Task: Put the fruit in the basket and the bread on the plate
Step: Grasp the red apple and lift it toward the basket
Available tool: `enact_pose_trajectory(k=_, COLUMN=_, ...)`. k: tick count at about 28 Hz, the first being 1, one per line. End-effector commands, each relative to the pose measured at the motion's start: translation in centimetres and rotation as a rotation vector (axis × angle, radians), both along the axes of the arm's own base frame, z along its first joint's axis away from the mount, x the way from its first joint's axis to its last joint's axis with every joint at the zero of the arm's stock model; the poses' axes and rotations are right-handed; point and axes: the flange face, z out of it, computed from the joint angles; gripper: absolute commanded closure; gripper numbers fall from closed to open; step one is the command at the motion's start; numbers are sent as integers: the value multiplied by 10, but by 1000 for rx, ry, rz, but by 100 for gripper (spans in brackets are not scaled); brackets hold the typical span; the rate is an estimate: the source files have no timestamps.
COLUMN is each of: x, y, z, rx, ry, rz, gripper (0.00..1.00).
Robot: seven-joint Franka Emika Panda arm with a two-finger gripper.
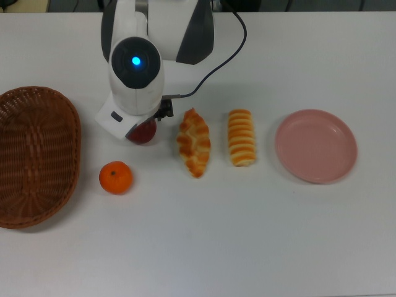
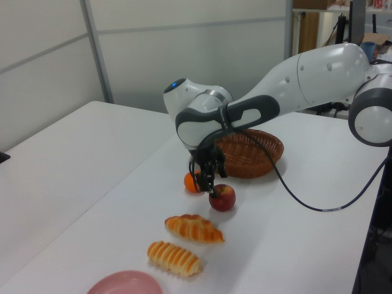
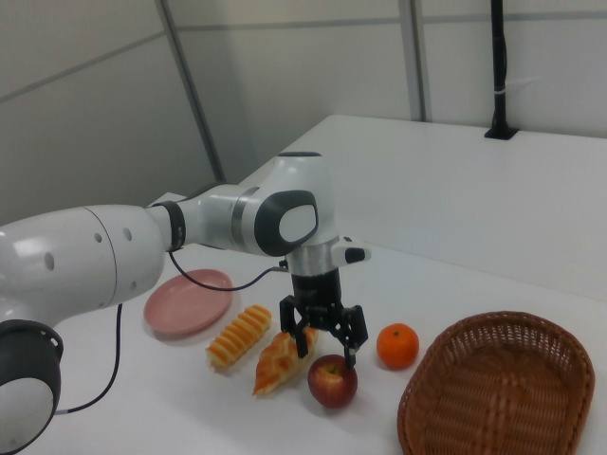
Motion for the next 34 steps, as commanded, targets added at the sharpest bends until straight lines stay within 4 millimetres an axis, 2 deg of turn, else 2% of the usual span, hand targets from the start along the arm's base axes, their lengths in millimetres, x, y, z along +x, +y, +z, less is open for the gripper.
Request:
enact_pose_trajectory(k=1, x=-9, y=0, z=-27, rx=-57, ry=49, rz=43, gripper=0)
enact_pose_trajectory(k=2, x=-9, y=0, z=-36, rx=-70, ry=64, rz=51, gripper=0)
enact_pose_trajectory(k=7, x=-10, y=-3, z=-46, rx=-99, ry=83, rz=65, gripper=0)
enact_pose_trajectory(k=8, x=-12, y=-3, z=-50, rx=-117, ry=92, rz=76, gripper=10)
enact_pose_trajectory(k=10, x=-12, y=-4, z=-50, rx=-124, ry=91, rz=80, gripper=44)
enact_pose_trajectory(k=11, x=-12, y=-5, z=-50, rx=-124, ry=92, rz=78, gripper=57)
enact_pose_trajectory(k=13, x=-11, y=-5, z=-47, rx=-120, ry=86, rz=76, gripper=75)
enact_pose_trajectory(k=14, x=-10, y=-4, z=-45, rx=-114, ry=81, rz=73, gripper=94)
enact_pose_trajectory(k=15, x=-10, y=-4, z=-43, rx=-113, ry=77, rz=72, gripper=100)
enact_pose_trajectory(k=17, x=-7, y=-5, z=-35, rx=-111, ry=60, rz=67, gripper=100)
enact_pose_trajectory(k=22, x=7, y=-9, z=14, rx=-57, ry=-39, rz=23, gripper=100)
enact_pose_trajectory(k=23, x=10, y=-11, z=32, rx=-23, ry=-72, rz=5, gripper=100)
enact_pose_trajectory(k=25, x=11, y=-22, z=51, rx=2, ry=-107, rz=-28, gripper=100)
enact_pose_trajectory(k=26, x=11, y=-30, z=60, rx=12, ry=-123, rz=-44, gripper=100)
enact_pose_trajectory(k=27, x=12, y=-49, z=73, rx=22, ry=-151, rz=-83, gripper=100)
enact_pose_trajectory(k=28, x=12, y=-58, z=80, rx=25, ry=-165, rz=-98, gripper=100)
enact_pose_trajectory(k=31, x=12, y=-94, z=88, rx=23, ry=-193, rz=-143, gripper=100)
enact_pose_trajectory(k=32, x=13, y=-121, z=92, rx=18, ry=-237, rz=-179, gripper=100)
enact_pose_trajectory(k=34, x=15, y=-142, z=94, rx=13, ry=-291, rz=-201, gripper=100)
